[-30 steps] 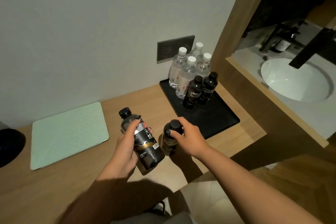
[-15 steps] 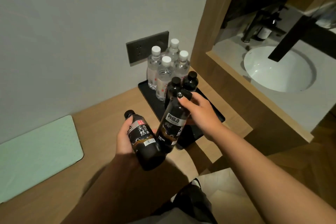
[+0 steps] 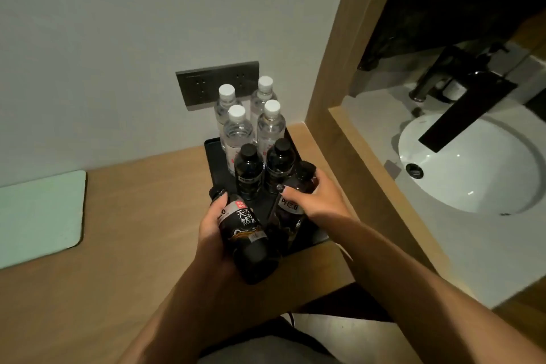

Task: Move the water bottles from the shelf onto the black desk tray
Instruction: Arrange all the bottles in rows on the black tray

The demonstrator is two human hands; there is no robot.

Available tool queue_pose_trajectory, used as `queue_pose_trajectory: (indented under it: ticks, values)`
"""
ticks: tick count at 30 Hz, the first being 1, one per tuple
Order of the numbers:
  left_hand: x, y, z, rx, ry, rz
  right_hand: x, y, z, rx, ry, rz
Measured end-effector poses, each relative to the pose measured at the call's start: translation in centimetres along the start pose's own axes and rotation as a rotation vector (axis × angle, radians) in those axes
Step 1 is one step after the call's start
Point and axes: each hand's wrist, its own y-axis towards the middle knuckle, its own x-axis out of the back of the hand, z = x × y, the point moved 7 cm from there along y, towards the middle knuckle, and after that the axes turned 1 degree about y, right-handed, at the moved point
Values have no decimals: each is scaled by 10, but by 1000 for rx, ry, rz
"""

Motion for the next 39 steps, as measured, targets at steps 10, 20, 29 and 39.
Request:
queue_pose_trajectory:
  ticks: [10, 20, 29, 39]
  values:
    - [66, -9, -36, -193, -126, -317, -52, 22, -7, 192, -231, 41]
    - [95, -10, -42, -194, -294, -335, -81, 10, -3, 329, -173, -62]
    - [79, -5, -60, -165, -126, -232, -83, 18, -6, 272, -151, -36]
    - [16, -13, -85, -360, 603, -29, -51, -28, 20, 394, -157, 9]
